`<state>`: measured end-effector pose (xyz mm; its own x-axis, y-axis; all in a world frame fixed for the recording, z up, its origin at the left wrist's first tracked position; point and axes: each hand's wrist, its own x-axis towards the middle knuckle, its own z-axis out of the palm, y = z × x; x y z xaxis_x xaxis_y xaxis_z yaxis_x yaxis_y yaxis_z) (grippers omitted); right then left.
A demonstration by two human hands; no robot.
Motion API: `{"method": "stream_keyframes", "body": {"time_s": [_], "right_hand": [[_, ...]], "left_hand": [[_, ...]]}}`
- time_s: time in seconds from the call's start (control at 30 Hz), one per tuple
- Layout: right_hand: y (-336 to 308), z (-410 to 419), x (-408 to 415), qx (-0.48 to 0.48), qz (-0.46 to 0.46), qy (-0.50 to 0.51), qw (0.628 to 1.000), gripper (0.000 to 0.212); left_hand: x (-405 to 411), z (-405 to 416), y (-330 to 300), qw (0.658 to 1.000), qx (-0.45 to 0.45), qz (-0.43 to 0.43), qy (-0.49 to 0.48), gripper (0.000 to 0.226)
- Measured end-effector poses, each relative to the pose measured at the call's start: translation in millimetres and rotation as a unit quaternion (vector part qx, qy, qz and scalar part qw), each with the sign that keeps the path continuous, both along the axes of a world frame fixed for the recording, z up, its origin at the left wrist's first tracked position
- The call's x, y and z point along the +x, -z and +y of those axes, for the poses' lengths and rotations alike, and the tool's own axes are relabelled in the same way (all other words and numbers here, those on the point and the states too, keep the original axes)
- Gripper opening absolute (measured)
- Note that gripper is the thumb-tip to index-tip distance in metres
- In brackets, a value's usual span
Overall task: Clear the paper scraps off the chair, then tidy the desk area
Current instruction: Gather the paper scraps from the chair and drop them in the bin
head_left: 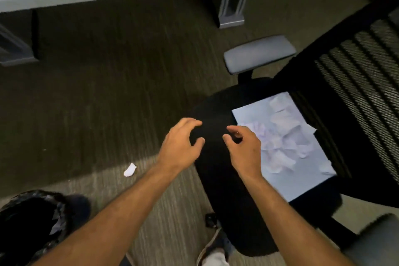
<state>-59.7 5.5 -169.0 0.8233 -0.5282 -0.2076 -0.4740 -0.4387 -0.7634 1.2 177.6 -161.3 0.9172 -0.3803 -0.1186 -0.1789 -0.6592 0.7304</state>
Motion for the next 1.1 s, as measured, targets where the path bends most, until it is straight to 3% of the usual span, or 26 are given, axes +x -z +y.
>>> {"method": "stream_keyframes", "body": {"time_s": [0.27,0.4,0.63,0.8,0.93,1.1], "right_hand": [[15.6,-174.0,-47.5,-0.057,0.06,0.034,0.996,0.022],[36.1,-215.0,-66.5,-0.092,0.109,0.014,0.99,0.031],[68.6,-226.0,-84.9,-0.07,0.136,-0.042,0.987,0.05],[74.4,-215.9,-76.6,-0.059,0.159,-0.089,0.982,0.082],[75.4,-201.7,-66.1,-0.117,0.201,-0.165,0.959,0.098],[79.8,-186.0,-55.7,-0.183,0.181,-0.208,0.944,0.079]], "left_hand": [[-7.9,-149.6,23.1,0.986,0.086,0.045,0.133,0.06],[-8.3,-186.0,38.4,0.974,0.169,0.054,0.143,0.065],[-1.2,-208.5,56.2,0.961,0.246,0.053,0.114,0.06],[2.2,-211.2,59.8,0.955,0.26,0.049,0.134,0.066],[1.1,-208.0,58.5,0.951,0.256,0.06,0.162,0.072],[0.6,-204.0,59.8,0.946,0.242,0.074,0.203,0.075]]}}
